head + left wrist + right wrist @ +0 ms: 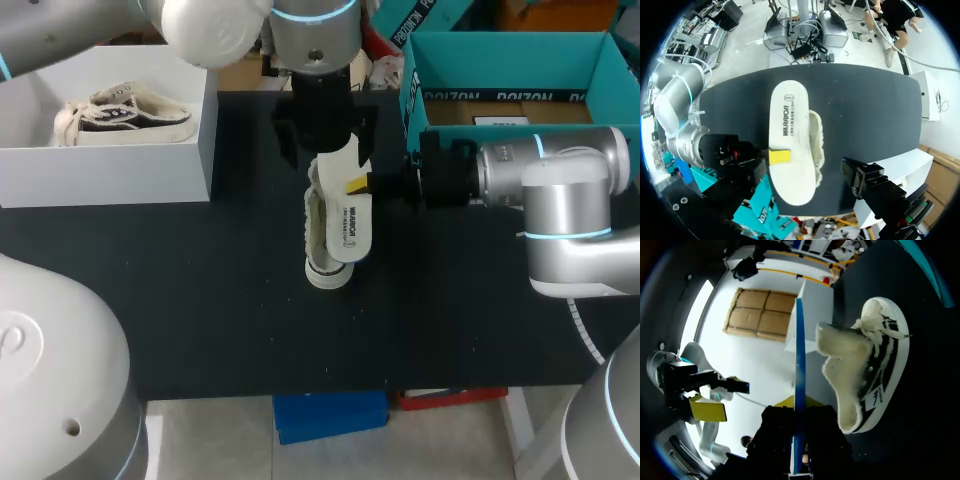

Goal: Take the shoe out of the shoebox, open the shoe tongue, remove and reinsert the insole, then place the shoe into the shoebox

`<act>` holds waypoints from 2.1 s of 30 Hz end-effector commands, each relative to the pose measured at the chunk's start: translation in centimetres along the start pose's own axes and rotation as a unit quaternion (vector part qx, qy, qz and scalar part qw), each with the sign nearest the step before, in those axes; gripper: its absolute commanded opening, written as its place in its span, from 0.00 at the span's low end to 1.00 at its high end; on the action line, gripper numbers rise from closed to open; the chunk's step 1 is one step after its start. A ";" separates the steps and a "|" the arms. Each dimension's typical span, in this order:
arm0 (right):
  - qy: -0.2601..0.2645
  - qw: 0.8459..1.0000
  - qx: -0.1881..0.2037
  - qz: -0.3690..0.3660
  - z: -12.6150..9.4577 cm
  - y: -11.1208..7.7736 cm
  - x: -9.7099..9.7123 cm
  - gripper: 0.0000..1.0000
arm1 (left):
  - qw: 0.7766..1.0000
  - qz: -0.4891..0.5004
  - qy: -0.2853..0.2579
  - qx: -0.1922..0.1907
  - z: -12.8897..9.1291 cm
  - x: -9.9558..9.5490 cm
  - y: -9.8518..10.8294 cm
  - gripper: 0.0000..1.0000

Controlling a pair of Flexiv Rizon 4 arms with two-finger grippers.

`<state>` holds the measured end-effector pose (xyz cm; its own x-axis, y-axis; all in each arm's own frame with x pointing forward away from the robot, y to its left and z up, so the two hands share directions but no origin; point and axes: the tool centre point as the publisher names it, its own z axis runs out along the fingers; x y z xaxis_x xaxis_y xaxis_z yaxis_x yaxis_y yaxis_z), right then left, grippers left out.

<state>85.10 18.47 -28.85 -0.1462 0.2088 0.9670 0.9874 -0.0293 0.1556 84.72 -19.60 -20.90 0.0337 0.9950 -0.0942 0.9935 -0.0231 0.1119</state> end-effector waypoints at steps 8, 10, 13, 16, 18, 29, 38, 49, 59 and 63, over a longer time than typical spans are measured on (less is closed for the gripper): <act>-0.002 1.000 0.000 0.000 0.0 0.0 0.0 0.00 | 0.997 0.029 -0.064 -0.041 0.3 1.2 -6.4 1.00; -0.002 1.000 0.000 0.000 0.0 0.0 0.0 0.00 | 0.992 0.032 -0.112 -0.038 0.7 1.6 -7.0 1.00; -0.002 1.000 0.000 0.000 0.0 0.0 0.0 0.00 | 0.979 0.027 -0.199 -0.046 1.4 2.3 -7.7 1.00; -0.002 1.000 0.000 0.000 0.0 0.0 0.0 0.00 | 0.966 -0.003 -0.249 -0.073 1.8 3.4 -8.2 1.00; -0.002 1.000 0.000 0.000 0.0 0.0 0.0 0.00 | 0.962 -0.007 -0.258 -0.086 1.8 3.7 -8.4 1.00; -0.002 1.000 0.000 0.000 0.0 0.0 0.0 0.00 | 0.962 -0.007 -0.258 -0.086 1.8 3.7 -8.4 1.00; -0.002 1.000 0.000 0.000 0.0 0.0 0.0 0.00 | 0.962 -0.007 -0.258 -0.086 1.8 3.7 -8.4 1.00; -0.002 1.000 0.000 0.000 0.0 0.0 0.0 0.00 | 0.944 -0.004 -0.304 -0.125 1.0 4.0 -8.4 1.00; -0.002 1.000 0.000 0.000 0.0 0.0 0.0 0.00 | 0.865 -0.017 -0.483 -0.137 0.8 6.5 -7.2 1.00; -0.002 1.000 0.000 0.000 0.0 0.0 0.0 0.00 | 0.839 -0.021 -0.539 -0.077 1.6 7.0 -6.5 1.00</act>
<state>85.09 18.46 -28.84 -0.1462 0.2088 0.9670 0.9874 -0.0293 0.1556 78.25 -13.87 -22.45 0.1237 0.6460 -0.7533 0.9435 0.1586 0.2909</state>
